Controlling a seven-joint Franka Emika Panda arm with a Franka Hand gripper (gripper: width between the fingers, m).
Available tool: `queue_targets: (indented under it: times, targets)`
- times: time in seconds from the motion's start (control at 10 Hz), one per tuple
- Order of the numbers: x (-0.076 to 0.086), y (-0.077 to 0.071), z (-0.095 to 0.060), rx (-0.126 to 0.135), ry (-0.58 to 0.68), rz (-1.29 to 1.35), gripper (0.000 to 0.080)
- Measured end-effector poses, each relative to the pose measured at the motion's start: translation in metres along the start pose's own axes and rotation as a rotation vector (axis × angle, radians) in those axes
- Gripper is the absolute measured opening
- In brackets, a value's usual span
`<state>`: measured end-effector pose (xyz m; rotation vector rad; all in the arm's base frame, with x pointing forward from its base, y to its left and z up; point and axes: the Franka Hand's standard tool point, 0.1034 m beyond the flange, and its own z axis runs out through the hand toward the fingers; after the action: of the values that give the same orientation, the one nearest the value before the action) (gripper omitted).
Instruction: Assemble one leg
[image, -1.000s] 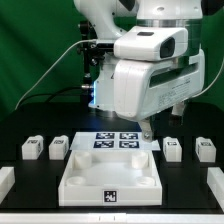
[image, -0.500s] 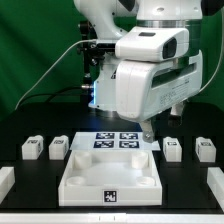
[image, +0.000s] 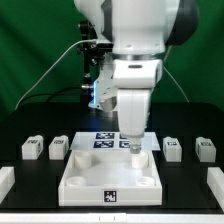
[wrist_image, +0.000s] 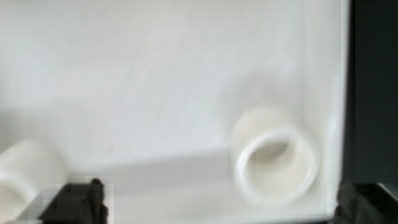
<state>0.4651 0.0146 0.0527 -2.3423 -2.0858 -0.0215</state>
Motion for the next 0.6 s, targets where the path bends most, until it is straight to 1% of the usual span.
queue_targets:
  times: [0.1, 0.2, 0.3, 0.4, 0.6]
  targets:
    - [-0.015, -0.010, 0.007, 0.014, -0.005, -0.129, 0.0650]
    - [-0.028, -0.016, 0.012, 0.018, -0.006, -0.239, 0.0650]
    - [-0.034, -0.017, 0.015, 0.024, -0.011, -0.303, 0.0650]
    - [-0.034, -0.018, 0.018, 0.029, -0.010, -0.263, 0.0650]
    - [-0.029, -0.021, 0.034, 0.053, -0.006, -0.193, 0.0650]
